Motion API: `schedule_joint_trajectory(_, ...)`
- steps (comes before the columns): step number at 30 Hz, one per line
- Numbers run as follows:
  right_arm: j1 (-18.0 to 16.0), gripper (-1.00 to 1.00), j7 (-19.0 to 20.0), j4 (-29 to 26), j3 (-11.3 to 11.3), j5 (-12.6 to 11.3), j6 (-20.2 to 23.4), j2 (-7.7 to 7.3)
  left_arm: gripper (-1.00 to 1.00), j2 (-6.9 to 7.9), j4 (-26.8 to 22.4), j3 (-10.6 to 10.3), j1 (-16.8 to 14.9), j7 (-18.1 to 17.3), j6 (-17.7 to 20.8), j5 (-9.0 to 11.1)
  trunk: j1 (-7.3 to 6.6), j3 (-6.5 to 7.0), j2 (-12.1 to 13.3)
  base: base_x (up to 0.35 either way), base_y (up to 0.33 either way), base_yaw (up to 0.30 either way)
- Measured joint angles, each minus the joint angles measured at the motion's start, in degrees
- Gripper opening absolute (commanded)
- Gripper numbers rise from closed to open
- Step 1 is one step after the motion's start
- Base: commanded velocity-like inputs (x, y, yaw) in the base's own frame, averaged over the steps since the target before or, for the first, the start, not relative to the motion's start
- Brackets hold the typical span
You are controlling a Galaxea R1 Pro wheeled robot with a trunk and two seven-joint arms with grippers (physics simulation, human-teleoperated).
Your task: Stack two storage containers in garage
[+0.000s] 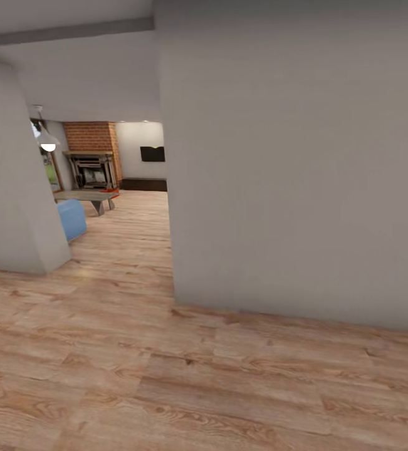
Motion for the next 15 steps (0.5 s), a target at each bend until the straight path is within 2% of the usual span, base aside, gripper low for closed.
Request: schedule_joint_trajectory(15, 0.0, 1.00, 0.0, 0.0, 0.0, 0.0, 0.0, 0.00, 1.00, -0.04, 0.0, 0.0, 0.0, 0.0, 0.0, 0.0, 0.00, 0.00, 0.0, 0.324, 0.000, 0.251)
